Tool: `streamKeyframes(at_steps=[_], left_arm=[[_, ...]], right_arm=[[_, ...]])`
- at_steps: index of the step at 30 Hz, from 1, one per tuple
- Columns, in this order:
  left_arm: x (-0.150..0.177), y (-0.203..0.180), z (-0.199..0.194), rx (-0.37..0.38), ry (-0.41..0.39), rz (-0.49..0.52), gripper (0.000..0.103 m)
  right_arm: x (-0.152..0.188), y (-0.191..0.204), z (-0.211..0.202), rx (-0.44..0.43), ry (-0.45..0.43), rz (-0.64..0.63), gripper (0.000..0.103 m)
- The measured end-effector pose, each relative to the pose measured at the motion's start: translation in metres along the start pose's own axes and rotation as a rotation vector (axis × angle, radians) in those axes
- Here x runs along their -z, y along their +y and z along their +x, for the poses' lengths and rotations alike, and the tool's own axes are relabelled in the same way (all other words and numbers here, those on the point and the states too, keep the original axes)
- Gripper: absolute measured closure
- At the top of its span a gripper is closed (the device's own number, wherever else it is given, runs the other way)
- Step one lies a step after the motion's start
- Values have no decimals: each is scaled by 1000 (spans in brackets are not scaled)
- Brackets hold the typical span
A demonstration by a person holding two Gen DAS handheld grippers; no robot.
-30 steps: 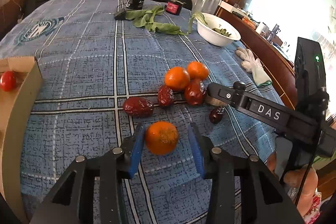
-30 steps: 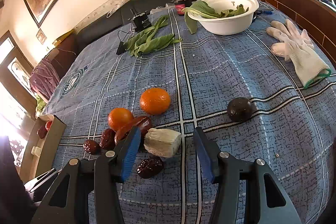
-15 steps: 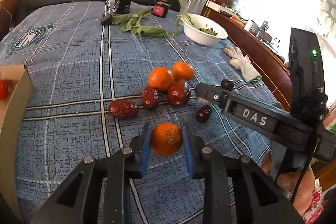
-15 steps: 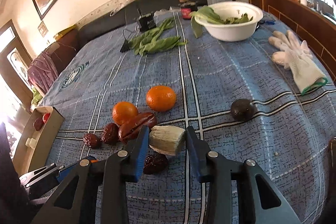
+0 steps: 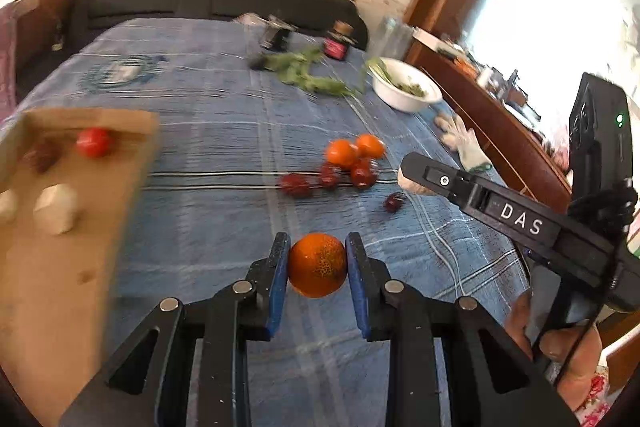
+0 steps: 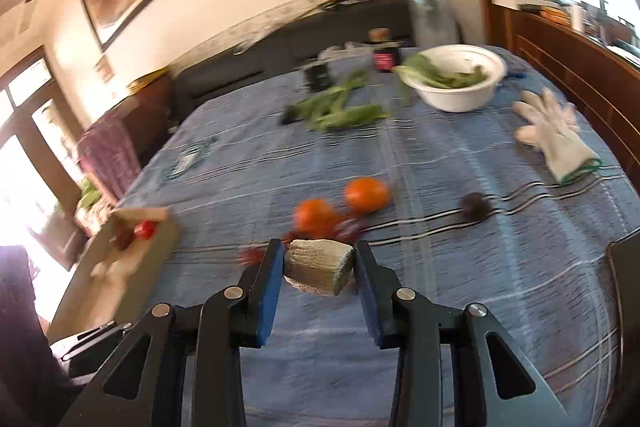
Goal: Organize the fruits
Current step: 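Lower both held items into the cardboard tray and open both tools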
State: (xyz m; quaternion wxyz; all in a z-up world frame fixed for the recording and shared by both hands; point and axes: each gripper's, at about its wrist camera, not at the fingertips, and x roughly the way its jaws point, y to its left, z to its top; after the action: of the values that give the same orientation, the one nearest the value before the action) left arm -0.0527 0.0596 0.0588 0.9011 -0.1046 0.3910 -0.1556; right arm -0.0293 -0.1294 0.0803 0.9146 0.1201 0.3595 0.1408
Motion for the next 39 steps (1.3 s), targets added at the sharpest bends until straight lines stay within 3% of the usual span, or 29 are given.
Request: streamKeyframes(at_steps=[8, 12, 15, 21, 29, 32, 34, 39], left_arm=[[6, 96, -89, -205, -59, -138, 76], [1, 140, -107, -291, -59, -188, 76], [-3, 171, -104, -341, -34, -213, 76], [-5, 220, -74, -354, 78, -297, 76], [-2, 228, -64, -364, 101, -296, 74], [-2, 229, -69, -360, 84, -316, 71], [-3, 229, -76, -354, 66, -323, 62], [-2, 216, -106, -344, -19, -339, 58]], right_arm=[[14, 118, 4, -208, 66, -185, 64], [28, 172, 24, -281, 135, -268, 64], [40, 205, 47, -271, 186, -335, 64], [58, 231, 87, -213, 259, -400, 64], [64, 244, 112, -166, 298, -445, 63], [63, 246, 113, -161, 286, -450, 62], [61, 247, 112, -165, 276, -444, 58], [53, 238, 92, -193, 231, -393, 56]])
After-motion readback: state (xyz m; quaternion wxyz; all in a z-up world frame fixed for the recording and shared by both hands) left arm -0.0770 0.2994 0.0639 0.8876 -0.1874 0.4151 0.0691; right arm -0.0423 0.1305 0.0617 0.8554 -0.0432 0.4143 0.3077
